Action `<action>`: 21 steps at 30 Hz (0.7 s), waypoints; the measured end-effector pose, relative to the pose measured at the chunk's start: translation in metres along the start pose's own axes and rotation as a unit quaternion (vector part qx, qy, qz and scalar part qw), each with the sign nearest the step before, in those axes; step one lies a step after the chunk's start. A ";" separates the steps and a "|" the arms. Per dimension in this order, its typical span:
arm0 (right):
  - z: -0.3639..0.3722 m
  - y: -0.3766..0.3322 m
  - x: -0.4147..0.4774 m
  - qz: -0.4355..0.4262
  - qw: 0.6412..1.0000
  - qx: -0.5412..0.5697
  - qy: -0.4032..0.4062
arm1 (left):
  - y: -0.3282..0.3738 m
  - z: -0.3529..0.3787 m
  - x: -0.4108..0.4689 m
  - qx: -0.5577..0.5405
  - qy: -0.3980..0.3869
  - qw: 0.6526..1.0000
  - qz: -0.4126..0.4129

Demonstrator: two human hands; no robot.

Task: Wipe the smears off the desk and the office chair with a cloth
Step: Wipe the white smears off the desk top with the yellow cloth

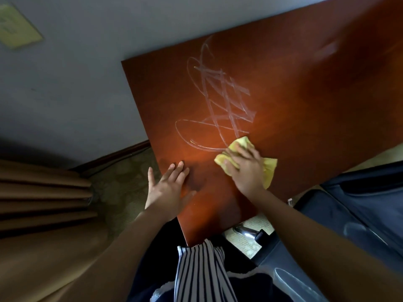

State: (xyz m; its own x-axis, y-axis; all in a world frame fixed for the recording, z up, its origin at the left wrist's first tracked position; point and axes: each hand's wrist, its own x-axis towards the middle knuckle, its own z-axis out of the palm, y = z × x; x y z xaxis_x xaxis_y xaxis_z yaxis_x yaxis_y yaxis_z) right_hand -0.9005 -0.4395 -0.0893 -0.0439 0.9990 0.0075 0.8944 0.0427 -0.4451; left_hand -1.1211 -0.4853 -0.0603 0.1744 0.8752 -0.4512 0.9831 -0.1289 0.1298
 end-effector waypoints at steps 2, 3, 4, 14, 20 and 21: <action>0.003 -0.013 -0.015 -0.055 0.998 0.015 -0.001 | 0.002 0.000 0.004 0.009 0.018 1.000 -0.002; 0.005 -0.017 -0.022 -0.078 0.997 0.012 0.006 | 0.002 -0.002 0.007 0.017 0.027 0.999 0.001; 0.007 -0.019 -0.028 -0.096 0.995 0.004 0.005 | 0.002 -0.003 0.010 0.023 0.033 0.999 0.007; 0.020 -0.038 -0.086 -0.124 0.992 0.002 -0.013 | -0.009 -0.014 0.026 0.061 -0.048 0.997 0.027; 0.007 -0.011 -0.080 -0.112 0.992 0.052 -0.018 | -0.008 -0.013 0.025 0.082 -0.052 0.995 0.021; 0.003 -0.003 -0.075 -0.100 0.993 0.058 -0.018 | -0.008 -0.013 0.025 0.085 -0.050 0.995 0.016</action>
State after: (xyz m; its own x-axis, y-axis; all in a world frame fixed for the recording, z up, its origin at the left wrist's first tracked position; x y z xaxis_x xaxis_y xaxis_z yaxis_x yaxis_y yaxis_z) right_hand -0.9010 -0.5145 -0.0910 -0.2336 0.9695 0.0743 0.8089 0.2361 -0.5384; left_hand -1.1250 -0.4565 -0.0616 0.2025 0.8192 -0.5366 0.9707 -0.2404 -0.0007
